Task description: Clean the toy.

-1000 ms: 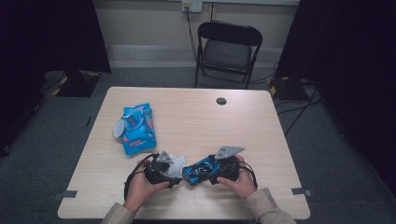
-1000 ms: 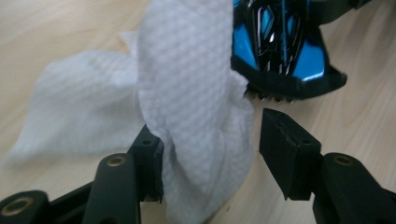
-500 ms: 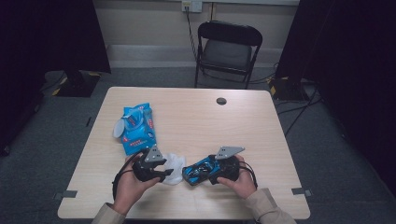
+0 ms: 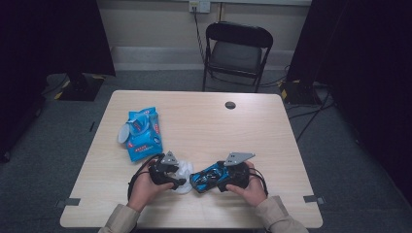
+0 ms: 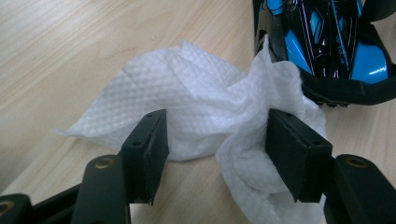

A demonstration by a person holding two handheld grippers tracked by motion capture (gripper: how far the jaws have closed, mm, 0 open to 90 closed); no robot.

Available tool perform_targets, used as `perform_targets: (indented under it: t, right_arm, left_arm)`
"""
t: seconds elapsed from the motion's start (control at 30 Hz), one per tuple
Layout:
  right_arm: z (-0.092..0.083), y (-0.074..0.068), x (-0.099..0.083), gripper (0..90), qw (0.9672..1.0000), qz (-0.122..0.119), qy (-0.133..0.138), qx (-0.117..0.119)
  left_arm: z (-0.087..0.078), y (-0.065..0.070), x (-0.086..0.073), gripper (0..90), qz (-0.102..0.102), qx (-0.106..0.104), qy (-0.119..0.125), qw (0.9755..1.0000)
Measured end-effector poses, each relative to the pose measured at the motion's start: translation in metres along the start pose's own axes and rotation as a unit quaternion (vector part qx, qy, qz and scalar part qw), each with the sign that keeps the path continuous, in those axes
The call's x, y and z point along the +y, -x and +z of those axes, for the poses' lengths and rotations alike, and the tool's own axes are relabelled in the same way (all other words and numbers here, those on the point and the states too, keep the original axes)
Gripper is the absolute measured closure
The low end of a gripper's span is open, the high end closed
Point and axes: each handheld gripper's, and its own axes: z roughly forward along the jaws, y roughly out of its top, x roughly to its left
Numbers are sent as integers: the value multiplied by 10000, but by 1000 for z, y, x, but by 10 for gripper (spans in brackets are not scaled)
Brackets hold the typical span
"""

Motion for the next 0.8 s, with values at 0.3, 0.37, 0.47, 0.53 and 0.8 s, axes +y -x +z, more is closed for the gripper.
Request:
perform_targets:
  t: [0.3, 0.37, 0.47, 0.53, 0.8]
  right_arm:
    - [0, 0, 0, 192, 10000, 4, -1, -6]
    - [0, 0, 0, 192, 10000, 7, 5, -8]
    - [0, 0, 0, 192, 10000, 2, 5, -8]
    - [0, 0, 0, 192, 10000, 0, 6, -7]
    - [0, 0, 0, 192, 10000, -10, -7, -13]
  left_arm:
    - [1, 12, 8, 691, 415, -280, -215, 9985]
    - [1, 16, 9, 778, 434, -258, -237, 9984]
    - [1, 19, 8, 822, 380, -235, -224, 9987]
    - [0, 23, 7, 835, 274, -224, -211, 9992]
    - [-3, 44, 4, 847, 204, -257, -254, 9991]
